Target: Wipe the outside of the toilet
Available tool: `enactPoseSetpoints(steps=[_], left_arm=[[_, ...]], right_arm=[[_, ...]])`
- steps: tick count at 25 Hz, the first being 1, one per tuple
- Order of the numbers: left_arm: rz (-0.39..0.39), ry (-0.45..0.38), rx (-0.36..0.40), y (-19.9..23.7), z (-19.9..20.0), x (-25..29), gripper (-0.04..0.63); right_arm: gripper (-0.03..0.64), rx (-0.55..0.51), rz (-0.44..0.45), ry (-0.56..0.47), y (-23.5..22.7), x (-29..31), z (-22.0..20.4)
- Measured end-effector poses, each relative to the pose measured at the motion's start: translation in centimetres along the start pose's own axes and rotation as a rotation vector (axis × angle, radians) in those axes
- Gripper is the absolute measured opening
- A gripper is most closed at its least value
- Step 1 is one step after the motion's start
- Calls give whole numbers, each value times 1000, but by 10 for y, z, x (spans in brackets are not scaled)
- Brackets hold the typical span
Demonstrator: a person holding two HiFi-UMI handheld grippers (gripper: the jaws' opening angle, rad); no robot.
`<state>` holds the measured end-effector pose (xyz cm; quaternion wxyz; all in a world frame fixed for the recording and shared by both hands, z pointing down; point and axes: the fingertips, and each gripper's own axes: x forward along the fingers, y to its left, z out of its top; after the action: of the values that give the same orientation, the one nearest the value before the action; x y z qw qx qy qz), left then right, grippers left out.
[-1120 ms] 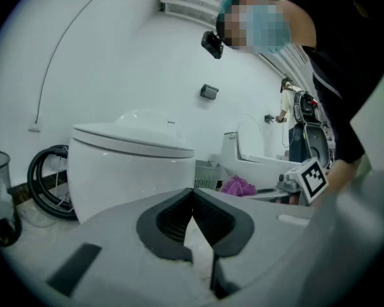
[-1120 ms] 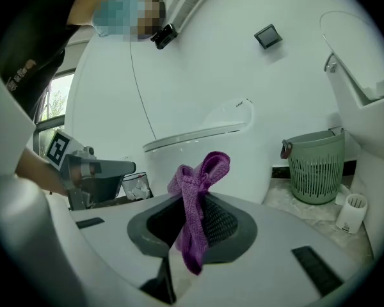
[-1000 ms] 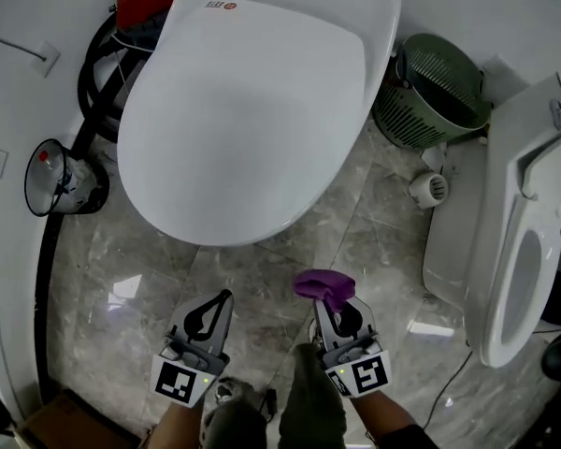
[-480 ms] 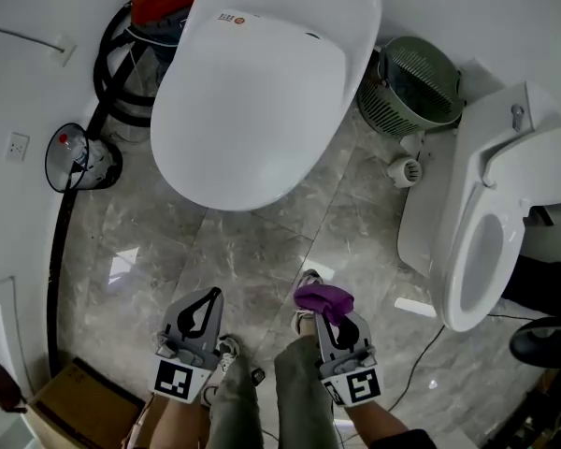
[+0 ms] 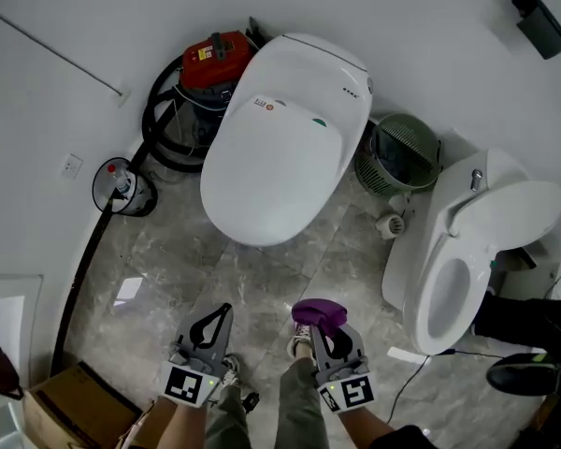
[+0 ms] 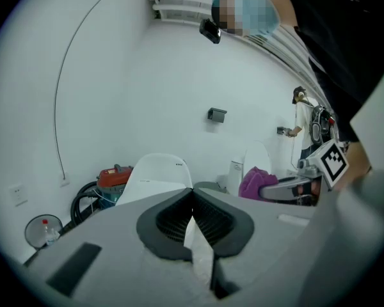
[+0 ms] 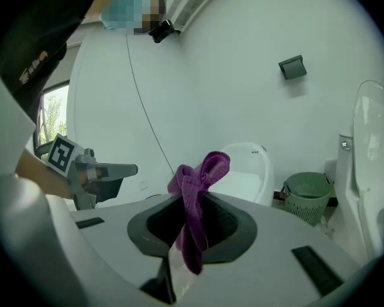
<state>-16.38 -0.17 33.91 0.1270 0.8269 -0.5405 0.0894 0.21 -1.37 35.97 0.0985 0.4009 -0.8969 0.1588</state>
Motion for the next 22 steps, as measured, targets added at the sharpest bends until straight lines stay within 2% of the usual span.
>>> enactPoseSetpoints(steps=[6,11,17,22], left_arm=[[17,-16,-11,-4,49,-28,6],[-34,-33,-10,-17,88,-49,6],[-121,-36,17,-29,138,-89,6],[-113,-61,43,-23,173,-131,6]], right_arm=[[66,8,-12,-28,16,-17,52],[66,-8,-14,-54,36,-35,91],[66,-33,38,-89,82,-53,140],[66,-56,73,-115,122,-63,181]])
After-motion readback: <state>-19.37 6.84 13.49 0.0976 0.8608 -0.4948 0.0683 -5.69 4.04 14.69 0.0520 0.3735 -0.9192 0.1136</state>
